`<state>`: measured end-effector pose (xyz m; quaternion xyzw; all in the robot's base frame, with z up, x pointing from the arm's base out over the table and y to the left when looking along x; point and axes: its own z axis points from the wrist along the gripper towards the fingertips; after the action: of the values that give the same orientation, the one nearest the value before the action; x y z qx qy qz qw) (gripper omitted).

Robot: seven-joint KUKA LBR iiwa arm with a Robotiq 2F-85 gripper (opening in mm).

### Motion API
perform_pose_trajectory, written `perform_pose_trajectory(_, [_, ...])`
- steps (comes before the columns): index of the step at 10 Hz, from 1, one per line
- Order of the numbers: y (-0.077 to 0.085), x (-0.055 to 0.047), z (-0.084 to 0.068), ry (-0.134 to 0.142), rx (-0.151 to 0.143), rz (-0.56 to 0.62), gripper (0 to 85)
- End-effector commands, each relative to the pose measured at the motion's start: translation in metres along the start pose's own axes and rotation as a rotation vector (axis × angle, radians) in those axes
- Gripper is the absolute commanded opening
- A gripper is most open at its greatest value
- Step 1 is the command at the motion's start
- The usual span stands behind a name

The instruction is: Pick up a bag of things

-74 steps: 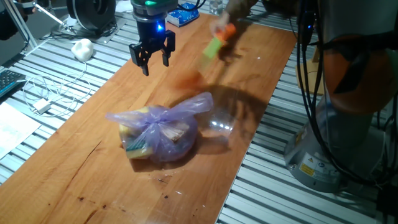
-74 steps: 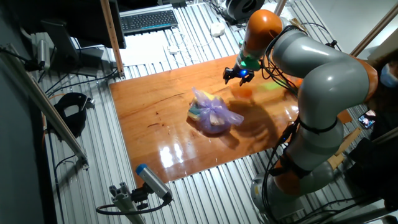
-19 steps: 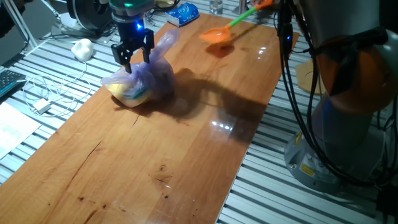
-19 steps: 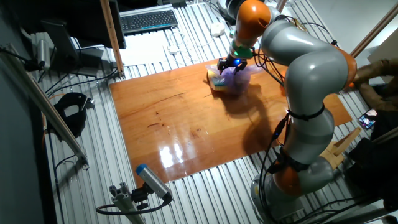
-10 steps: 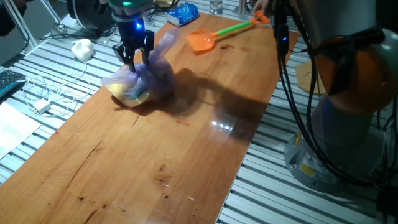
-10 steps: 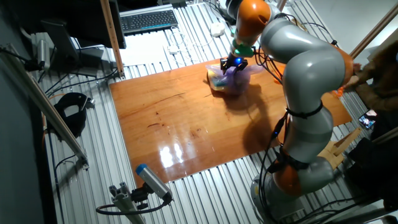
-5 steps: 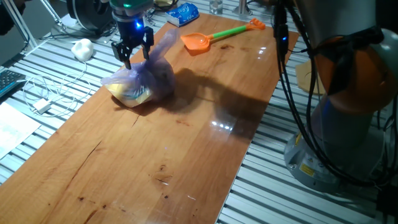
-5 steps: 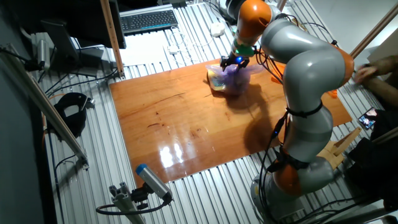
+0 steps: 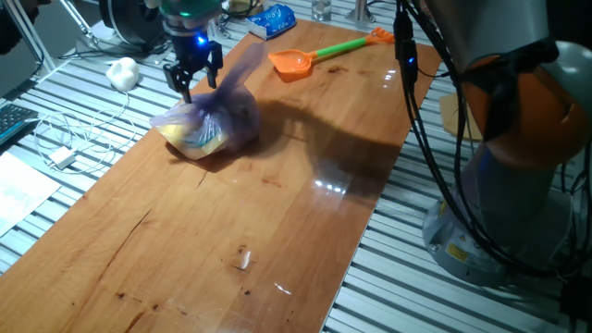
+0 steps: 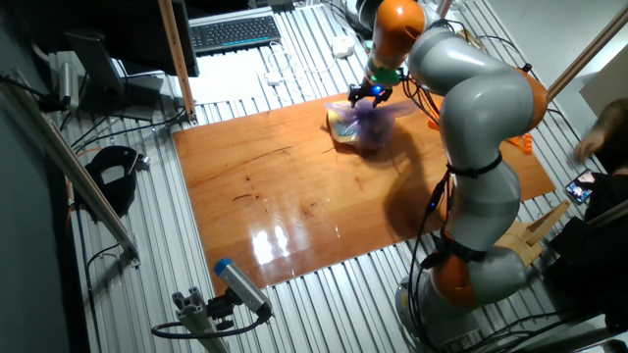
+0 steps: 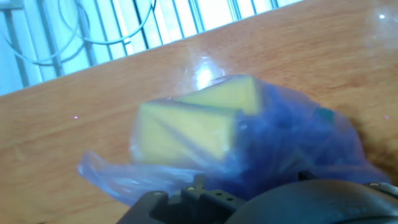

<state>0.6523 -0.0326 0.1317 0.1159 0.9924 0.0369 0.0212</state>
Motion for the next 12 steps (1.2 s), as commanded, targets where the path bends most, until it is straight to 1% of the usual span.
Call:
perform_pose_trajectory(1, [0.001, 0.002, 0.002, 0.0, 0.001, 0.006, 68.0])
perform_pose_trajectory(2, [0.005, 0.006, 0.004, -0.007, 0.007, 0.015, 68.0])
perform_pose_trajectory(3, [0.01, 0.011, 0.006, -0.019, 0.012, 0.024, 68.0])
perform_pose_trajectory(4, [0.013, 0.015, 0.009, -0.03, 0.026, 0.02, 68.0])
perform_pose_trajectory(5, [0.012, 0.018, 0.013, -0.041, 0.026, 0.01, 68.0])
perform_pose_trajectory(6, [0.008, 0.017, 0.015, -0.045, 0.028, -0.012, 51.0])
perform_pose_trajectory(7, [0.003, 0.016, 0.018, -0.051, 0.023, -0.03, 51.0])
perform_pose_trajectory(8, [0.0, 0.016, 0.02, -0.043, 0.012, -0.058, 34.0])
perform_pose_trajectory(9, [0.0, 0.017, 0.02, -0.024, 0.0, -0.103, 17.0])
perform_pose_trajectory(10, [0.001, 0.019, 0.019, -0.017, -0.013, -0.128, 0.0])
perform_pose_trajectory(11, [0.002, 0.023, 0.016, -0.006, -0.009, -0.145, 0.0])
perform_pose_trajectory(12, [0.002, 0.028, 0.01, 0.004, -0.026, -0.155, 0.0])
